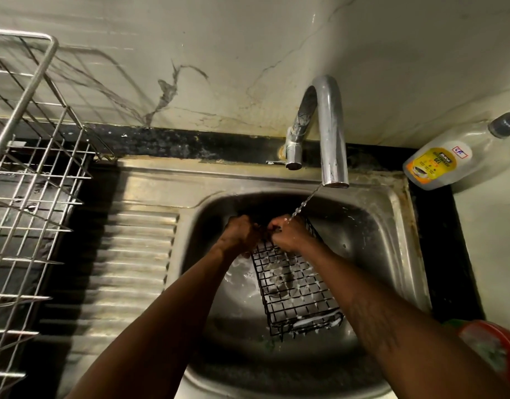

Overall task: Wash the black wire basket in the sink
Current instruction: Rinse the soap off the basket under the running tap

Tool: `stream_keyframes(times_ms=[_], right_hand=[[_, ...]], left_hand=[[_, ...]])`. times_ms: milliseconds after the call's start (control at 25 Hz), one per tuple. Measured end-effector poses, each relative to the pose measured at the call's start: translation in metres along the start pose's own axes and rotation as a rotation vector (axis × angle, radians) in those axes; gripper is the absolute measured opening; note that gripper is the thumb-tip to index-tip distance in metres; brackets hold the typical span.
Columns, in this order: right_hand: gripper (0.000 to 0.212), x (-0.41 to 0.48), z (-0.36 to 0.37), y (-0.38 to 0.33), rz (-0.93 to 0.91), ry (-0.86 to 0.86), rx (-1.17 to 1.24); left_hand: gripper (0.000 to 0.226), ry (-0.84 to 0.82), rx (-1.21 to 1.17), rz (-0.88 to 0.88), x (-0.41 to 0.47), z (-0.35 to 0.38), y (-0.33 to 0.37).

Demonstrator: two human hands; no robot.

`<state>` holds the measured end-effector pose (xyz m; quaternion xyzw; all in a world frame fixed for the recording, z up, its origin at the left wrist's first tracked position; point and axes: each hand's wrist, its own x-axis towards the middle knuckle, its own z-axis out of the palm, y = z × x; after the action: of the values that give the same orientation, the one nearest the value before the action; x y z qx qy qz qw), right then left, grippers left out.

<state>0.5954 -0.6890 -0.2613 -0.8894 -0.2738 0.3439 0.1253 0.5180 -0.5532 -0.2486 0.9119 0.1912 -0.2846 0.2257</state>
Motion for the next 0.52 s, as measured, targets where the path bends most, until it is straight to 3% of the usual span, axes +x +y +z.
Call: stream_keyframes(times_ms=[120, 200, 280, 360, 520], right_hand=[[0.025, 0.006, 0.002, 0.008, 0.088, -0.223, -0.159], [0.042, 0.006, 0.008, 0.013, 0.171, -0.143, -0.229], [0.031, 0.007, 0.013, 0.007, 0.131, -0.026, -0.279], [0.023, 0.005, 0.016, -0.009, -0.006, -0.044, -0.242], [0.008, 0.013, 0.005, -0.002, 0.049, -0.165, -0.176]], left_hand=[[0.031, 0.043, 0.07, 0.064, 0.009, 0.014, -0.004], [0.031, 0.088, 0.008, 0.076, 0.005, 0.012, 0.001], [0.03, 0.029, -0.111, 0.041, 0.005, 0.012, 0.007], [0.029, 0.049, -0.188, 0.022, 0.005, 0.009, 0.011], [0.032, 0.011, -0.15, 0.044, 0.008, -0.004, 0.002]])
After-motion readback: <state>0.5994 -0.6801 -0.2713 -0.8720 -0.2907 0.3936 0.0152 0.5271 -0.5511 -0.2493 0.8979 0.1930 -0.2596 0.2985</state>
